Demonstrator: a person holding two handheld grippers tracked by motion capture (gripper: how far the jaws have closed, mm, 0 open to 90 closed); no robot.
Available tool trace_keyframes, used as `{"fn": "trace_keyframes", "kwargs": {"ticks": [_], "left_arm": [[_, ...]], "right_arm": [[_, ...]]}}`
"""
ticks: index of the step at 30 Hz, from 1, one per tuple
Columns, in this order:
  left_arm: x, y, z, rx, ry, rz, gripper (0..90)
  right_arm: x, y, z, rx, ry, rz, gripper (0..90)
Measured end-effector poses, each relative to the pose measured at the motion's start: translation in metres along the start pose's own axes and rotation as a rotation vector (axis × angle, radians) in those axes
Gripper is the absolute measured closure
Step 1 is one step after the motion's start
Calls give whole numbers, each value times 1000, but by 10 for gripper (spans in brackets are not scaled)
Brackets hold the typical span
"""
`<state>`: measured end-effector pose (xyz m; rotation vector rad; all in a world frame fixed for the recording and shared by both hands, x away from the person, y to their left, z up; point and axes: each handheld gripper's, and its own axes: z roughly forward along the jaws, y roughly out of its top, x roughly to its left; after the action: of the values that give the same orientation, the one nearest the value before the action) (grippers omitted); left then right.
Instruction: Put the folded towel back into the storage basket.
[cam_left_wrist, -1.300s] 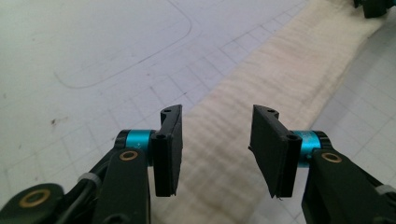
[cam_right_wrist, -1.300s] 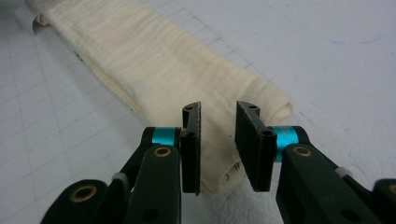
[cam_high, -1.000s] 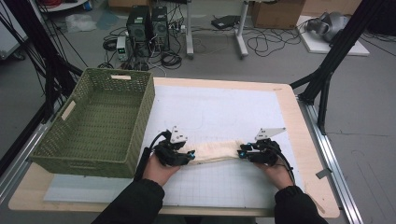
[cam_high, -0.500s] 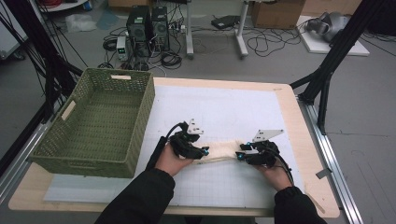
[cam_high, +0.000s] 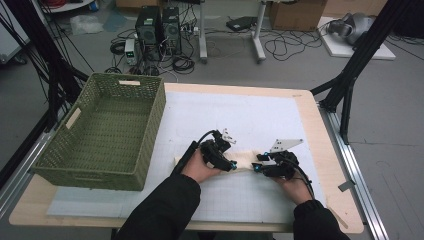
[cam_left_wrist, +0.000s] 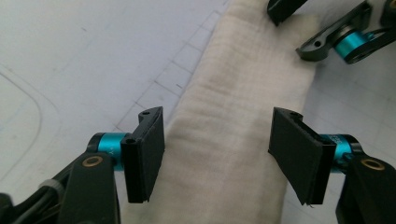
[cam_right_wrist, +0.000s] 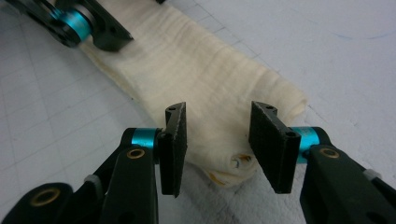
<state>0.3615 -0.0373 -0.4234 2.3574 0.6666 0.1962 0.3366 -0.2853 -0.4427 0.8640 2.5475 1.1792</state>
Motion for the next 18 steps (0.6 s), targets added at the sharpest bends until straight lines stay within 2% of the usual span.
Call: {"fn": "trace_keyframes", "kwargs": {"ticks": [2,8,11,16,18], "left_arm": [[0,-1,6,21,-8,-13,348],[-2,-1,7,16,-2,-7,331],[-3,-1,6,12,-13,5,334],[-7,0,6,-2,-55,29,339],[-7,0,8,-1,-56,35,330]], "right_arm": [[1,0,0,4,-1,0,559],[0,0,0,2,0,-4,555],[1,0,0,2,-4,-6,552],[1,0,1,3,-5,-6,546],[1,0,1,2,-7,-8,545]]}}
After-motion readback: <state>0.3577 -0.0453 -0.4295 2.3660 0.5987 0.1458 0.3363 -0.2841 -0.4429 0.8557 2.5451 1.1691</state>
